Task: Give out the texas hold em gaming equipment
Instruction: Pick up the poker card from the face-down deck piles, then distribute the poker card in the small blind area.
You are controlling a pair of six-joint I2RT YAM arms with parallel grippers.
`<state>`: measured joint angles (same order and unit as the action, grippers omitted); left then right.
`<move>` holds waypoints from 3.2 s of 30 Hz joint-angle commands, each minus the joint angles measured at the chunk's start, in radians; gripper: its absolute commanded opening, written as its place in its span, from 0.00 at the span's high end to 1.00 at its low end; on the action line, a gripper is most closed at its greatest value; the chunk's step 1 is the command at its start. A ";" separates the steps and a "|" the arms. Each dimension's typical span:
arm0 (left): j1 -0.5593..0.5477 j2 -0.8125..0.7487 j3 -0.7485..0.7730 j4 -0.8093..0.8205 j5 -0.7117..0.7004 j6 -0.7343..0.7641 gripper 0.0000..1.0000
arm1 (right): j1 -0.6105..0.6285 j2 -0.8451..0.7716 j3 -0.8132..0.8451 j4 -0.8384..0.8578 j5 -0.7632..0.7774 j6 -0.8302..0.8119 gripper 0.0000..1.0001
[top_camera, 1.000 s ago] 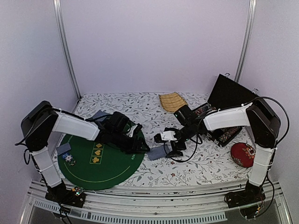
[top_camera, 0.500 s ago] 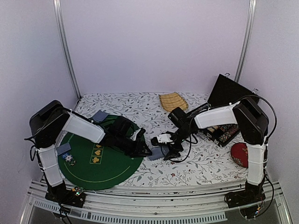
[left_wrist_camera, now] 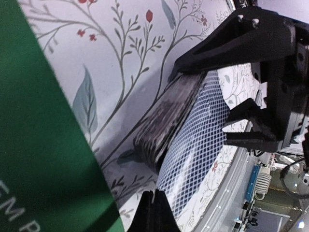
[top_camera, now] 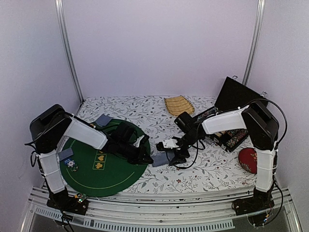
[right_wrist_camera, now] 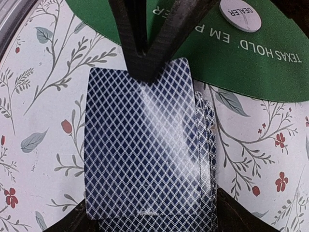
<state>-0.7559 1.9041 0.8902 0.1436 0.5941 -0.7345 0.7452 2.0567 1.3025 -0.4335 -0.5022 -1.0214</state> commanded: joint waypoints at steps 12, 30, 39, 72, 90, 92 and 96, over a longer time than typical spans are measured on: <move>0.077 -0.288 -0.149 -0.050 -0.053 0.105 1.00 | 0.002 -0.117 -0.065 0.115 0.086 0.012 0.01; 0.959 -0.825 -0.051 -0.965 -0.177 0.369 1.00 | 0.002 -0.508 -0.300 0.348 0.031 -0.009 0.01; 1.159 -0.446 0.319 -1.212 -0.188 0.661 1.00 | -0.028 -0.606 -0.399 0.448 -0.013 -0.096 0.01; 1.225 -0.202 0.398 -1.180 -0.456 0.790 1.00 | -0.032 -0.552 -0.361 0.376 -0.081 -0.142 0.01; 1.259 -0.084 0.392 -1.174 -0.467 0.792 1.00 | -0.032 -0.538 -0.347 0.350 -0.082 -0.144 0.01; 1.259 -0.087 0.385 -1.168 -0.479 0.794 1.00 | -0.032 -0.536 -0.343 0.346 -0.083 -0.144 0.01; 1.261 -0.094 0.378 -1.164 -0.477 0.808 1.00 | -0.032 -0.538 -0.338 0.338 -0.084 -0.144 0.01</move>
<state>0.4931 1.8069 1.2823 -1.0389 0.1173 0.0502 0.7170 1.5078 0.9295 -0.0704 -0.5640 -1.1645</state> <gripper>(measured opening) 0.009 0.990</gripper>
